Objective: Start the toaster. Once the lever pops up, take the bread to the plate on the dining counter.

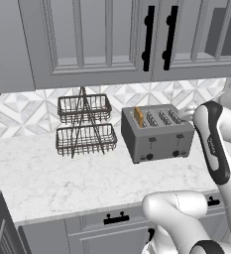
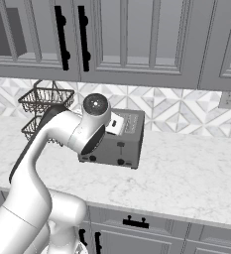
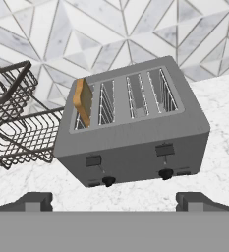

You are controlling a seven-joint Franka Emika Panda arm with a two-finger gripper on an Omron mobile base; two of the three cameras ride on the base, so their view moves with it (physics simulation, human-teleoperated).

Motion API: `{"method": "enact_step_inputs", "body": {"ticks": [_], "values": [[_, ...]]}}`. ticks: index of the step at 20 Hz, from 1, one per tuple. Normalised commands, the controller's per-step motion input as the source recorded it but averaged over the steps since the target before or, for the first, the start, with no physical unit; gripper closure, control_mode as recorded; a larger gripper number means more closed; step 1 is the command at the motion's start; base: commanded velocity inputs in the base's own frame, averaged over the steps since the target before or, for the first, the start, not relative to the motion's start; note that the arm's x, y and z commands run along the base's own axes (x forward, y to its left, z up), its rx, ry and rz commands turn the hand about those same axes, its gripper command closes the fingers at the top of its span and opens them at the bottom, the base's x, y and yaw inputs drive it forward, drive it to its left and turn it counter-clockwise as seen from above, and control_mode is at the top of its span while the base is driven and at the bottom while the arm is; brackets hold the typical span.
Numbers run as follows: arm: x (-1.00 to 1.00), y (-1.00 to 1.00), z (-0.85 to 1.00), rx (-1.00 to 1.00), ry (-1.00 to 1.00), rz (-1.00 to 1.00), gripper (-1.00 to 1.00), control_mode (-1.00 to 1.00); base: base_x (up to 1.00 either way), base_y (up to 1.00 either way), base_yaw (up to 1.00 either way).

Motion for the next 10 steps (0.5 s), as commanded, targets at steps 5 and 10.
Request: {"method": "enact_step_inputs", "body": {"ticks": [5, 10], "values": [[0.00, 0.00, 0.00, 0.00, 0.00, 0.00, -1.00, -1.00, 0.00, 0.00, 0.00], [0.00, 0.00, 0.00, 0.00, 0.00, 0.00, -1.00, -1.00, 0.00, 0.00, 0.00]]}}
